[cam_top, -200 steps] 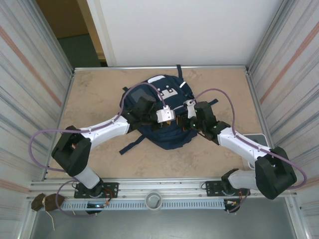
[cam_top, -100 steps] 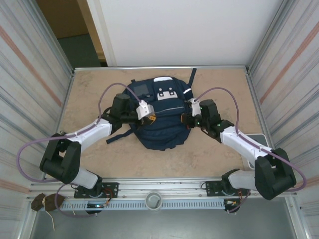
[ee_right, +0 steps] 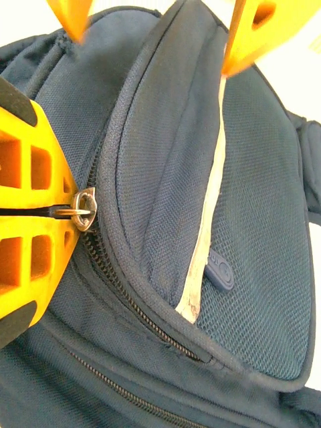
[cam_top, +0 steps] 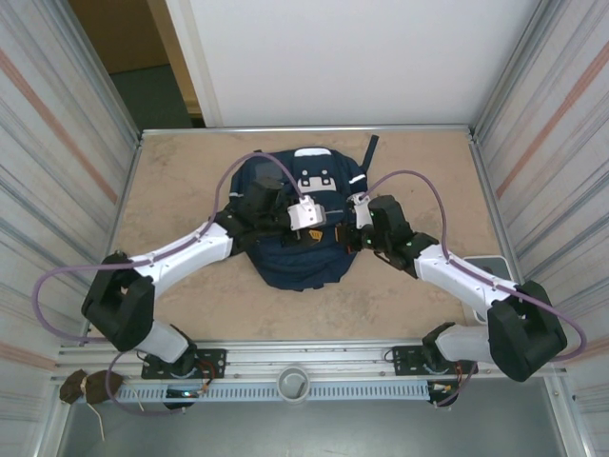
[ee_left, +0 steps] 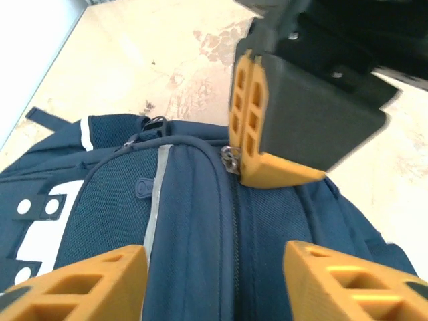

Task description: Pack the student bag

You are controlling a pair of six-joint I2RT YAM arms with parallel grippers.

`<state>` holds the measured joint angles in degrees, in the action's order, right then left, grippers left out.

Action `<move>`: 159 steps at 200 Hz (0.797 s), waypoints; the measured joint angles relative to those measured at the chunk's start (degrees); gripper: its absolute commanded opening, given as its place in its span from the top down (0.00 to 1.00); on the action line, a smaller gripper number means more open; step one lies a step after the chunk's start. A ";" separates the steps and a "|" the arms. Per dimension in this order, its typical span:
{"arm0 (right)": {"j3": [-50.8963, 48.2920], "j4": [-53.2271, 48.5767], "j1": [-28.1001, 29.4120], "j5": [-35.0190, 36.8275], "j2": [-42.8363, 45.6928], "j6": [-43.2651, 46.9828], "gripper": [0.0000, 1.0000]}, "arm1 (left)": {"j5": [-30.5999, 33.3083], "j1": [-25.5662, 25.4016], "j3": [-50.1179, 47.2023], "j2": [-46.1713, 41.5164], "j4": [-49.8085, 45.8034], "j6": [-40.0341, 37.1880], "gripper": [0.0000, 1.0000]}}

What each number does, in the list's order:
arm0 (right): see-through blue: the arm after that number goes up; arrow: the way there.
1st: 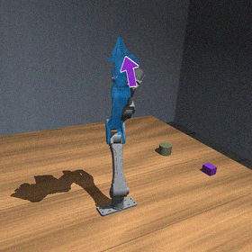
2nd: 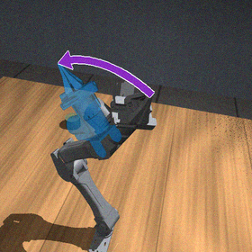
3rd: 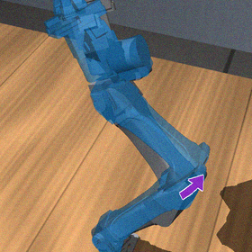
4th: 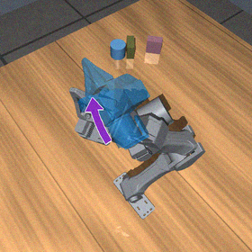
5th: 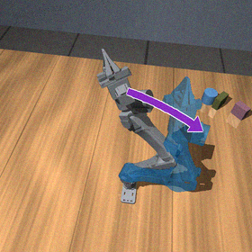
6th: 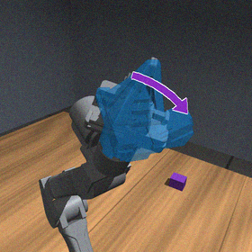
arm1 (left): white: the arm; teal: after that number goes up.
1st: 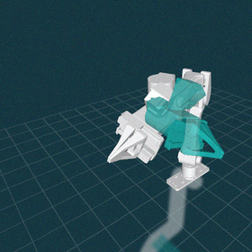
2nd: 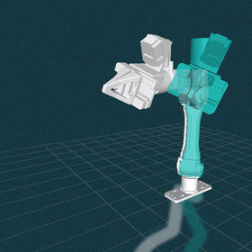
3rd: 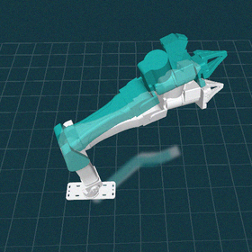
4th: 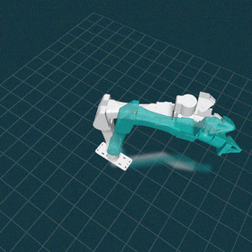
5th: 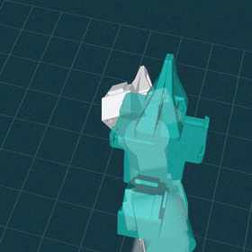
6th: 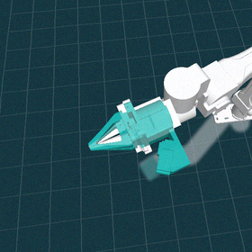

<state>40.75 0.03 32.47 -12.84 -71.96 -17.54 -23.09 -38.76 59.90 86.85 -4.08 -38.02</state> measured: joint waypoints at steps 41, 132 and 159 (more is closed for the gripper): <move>0.00 0.24 0.55 0.59 0.87 -0.02 1.00 | 0.26 0.46 1.64 4.09 -3.04 -1.60 0.64; 0.81 0.33 -6.93 -10.71 0.72 4.68 1.00 | -23.30 11.52 -6.95 -1.90 2.86 -0.26 1.00; 3.26 0.04 -10.88 -18.86 -1.22 4.76 1.00 | -30.58 14.62 -9.68 -4.42 6.25 1.46 1.00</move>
<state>44.01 0.08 21.58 -31.70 -73.19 -12.78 -53.67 -24.14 50.22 82.43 2.17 -36.56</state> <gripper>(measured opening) 0.065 0.090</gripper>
